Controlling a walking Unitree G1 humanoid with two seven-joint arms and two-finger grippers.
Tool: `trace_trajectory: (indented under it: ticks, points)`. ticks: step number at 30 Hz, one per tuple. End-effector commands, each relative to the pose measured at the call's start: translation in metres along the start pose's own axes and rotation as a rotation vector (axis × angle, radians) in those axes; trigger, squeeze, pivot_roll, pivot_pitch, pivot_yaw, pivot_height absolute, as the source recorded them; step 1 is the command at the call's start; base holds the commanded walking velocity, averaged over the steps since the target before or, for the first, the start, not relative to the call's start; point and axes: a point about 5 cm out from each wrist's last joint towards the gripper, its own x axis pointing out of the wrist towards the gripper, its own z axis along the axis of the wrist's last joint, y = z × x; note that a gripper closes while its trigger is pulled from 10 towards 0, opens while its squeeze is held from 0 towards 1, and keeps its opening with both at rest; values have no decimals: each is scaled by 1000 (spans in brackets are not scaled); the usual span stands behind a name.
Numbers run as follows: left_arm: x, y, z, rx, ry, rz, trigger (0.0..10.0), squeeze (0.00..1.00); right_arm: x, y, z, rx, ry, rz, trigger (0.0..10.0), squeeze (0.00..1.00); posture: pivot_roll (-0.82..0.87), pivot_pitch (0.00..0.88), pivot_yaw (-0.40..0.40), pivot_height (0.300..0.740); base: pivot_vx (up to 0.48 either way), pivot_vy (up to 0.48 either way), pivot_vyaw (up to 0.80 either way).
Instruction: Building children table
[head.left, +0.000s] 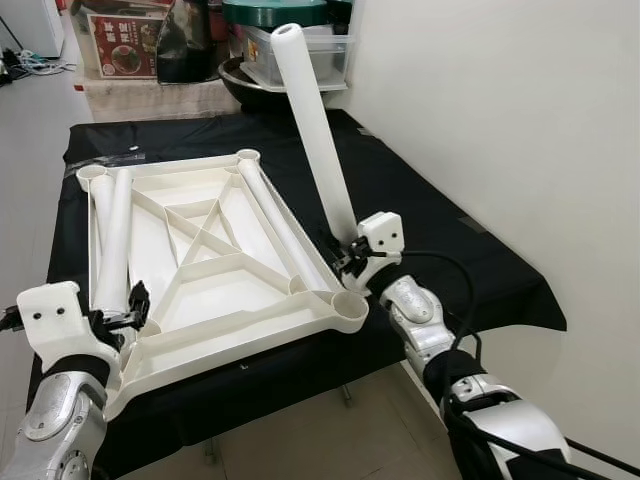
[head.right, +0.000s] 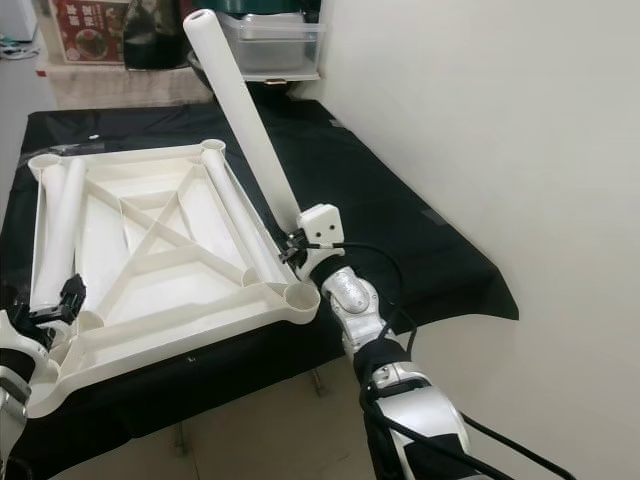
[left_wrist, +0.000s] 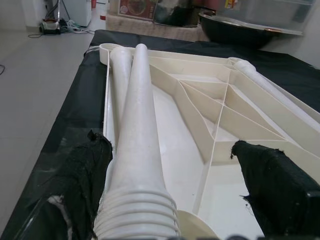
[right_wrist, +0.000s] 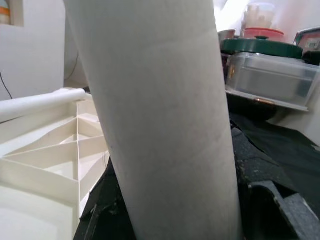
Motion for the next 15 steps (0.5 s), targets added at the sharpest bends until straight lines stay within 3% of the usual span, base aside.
trace_trajectory:
  ticks: [1,5,8,10,13,15]
  points:
    - [0,-1,-6,4,19,1,10000,0,-9,7,-17,57,83,14,10000,0,167,0,-120,740,0,0,0]
    - [0,0,-6,5,20,7,10000,0,-8,0,-13,40,76,2,10000,0,159,0,-123,740,0,0,0]
    - [0,0,-8,3,22,9,10000,0,-4,-24,-4,-11,71,-52,10000,0,151,0,-120,740,0,0,0]
    - [0,-1,-8,2,22,9,10000,0,-3,-32,-1,-23,68,-68,10000,0,151,0,-120,740,0,0,0]
    - [0,-2,-9,-1,25,1,10000,0,2,-66,19,-69,45,-123,10000,0,143,0,-117,740,0,0,0]
    - [0,-2,-9,-3,25,-2,10000,0,3,-74,25,-70,36,-121,10000,0,143,0,-117,740,0,0,0]
